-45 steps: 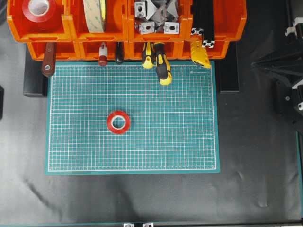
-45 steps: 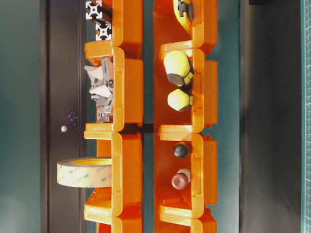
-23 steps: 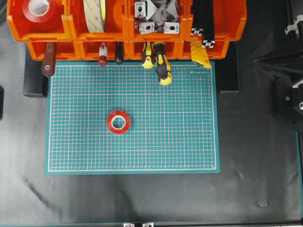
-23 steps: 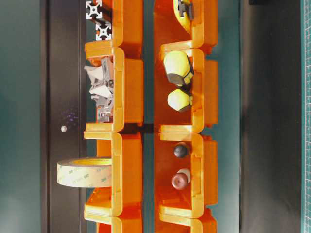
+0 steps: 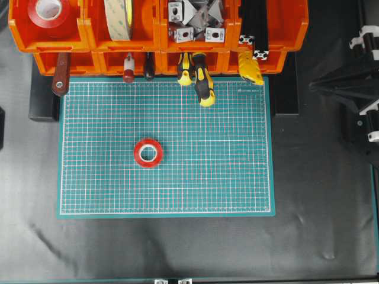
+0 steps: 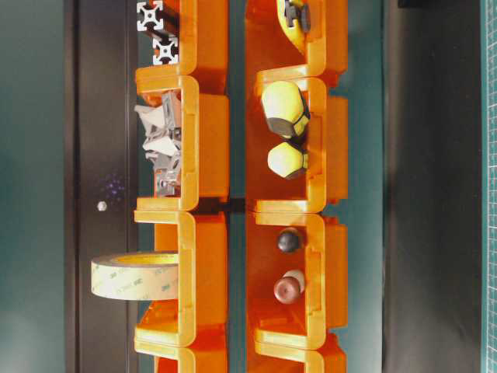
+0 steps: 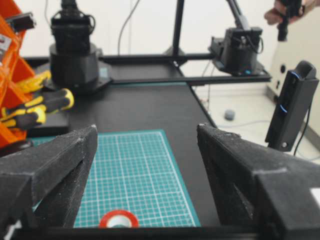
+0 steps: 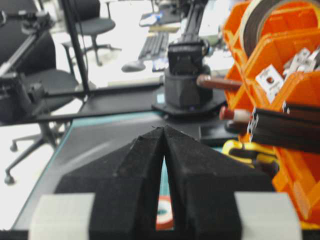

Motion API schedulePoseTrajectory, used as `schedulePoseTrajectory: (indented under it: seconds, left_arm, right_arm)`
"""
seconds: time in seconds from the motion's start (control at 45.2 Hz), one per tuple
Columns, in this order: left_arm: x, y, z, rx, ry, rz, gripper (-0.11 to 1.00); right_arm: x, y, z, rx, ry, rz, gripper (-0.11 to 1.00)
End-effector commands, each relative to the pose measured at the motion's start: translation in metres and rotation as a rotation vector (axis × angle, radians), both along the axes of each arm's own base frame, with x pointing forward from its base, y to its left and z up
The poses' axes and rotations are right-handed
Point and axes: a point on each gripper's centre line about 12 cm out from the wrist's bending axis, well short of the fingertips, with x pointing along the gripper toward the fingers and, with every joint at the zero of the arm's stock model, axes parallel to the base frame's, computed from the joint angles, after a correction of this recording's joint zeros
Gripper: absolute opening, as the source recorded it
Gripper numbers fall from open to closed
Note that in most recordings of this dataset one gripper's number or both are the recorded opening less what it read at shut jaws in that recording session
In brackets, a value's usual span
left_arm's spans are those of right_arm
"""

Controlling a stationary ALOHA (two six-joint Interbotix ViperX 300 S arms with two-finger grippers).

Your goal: Pick vinyl tape from container rack with left arm.

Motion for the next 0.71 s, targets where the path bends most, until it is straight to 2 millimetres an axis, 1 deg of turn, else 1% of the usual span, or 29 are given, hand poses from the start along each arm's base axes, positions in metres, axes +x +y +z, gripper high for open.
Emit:
schedulePoseTrajectory:
  seconds: [0.0, 0.044, 0.155, 0.376, 0.487, 0.686]
  left_arm:
    - [0.0008, 0.0001, 0.0061, 0.002, -0.016, 0.002, 0.78]
    - [0.0012, -0.0002, 0.0053, 0.004, -0.013, 0.001, 0.78]
    - [0.0024, -0.0001, 0.0027, 0.006, 0.000, 0.003, 0.78]
    - [0.0027, -0.0001, 0.0019, 0.012, 0.006, 0.003, 0.78]
    - [0.0004, 0.0018, 0.0061, 0.009, -0.012, 0.014, 0.78]
    - [0.0009, 0.0022, 0.0036, 0.014, -0.007, 0.017, 0.78]
  right_arm:
    - [0.0032, 0.0010, -0.0027, -0.003, 0.037, 0.005, 0.00]
    - [0.0038, 0.0010, -0.0067, -0.004, 0.060, 0.005, 0.00]
    - [0.0038, 0.0016, -0.0090, -0.007, 0.075, 0.008, 0.00]
    - [0.0034, 0.0022, -0.0066, -0.021, 0.059, 0.012, 0.00]
    - [0.0036, 0.0029, -0.0073, -0.029, 0.060, 0.016, 0.00]
    - [0.0038, 0.0029, -0.0079, -0.031, 0.065, 0.016, 0.00]
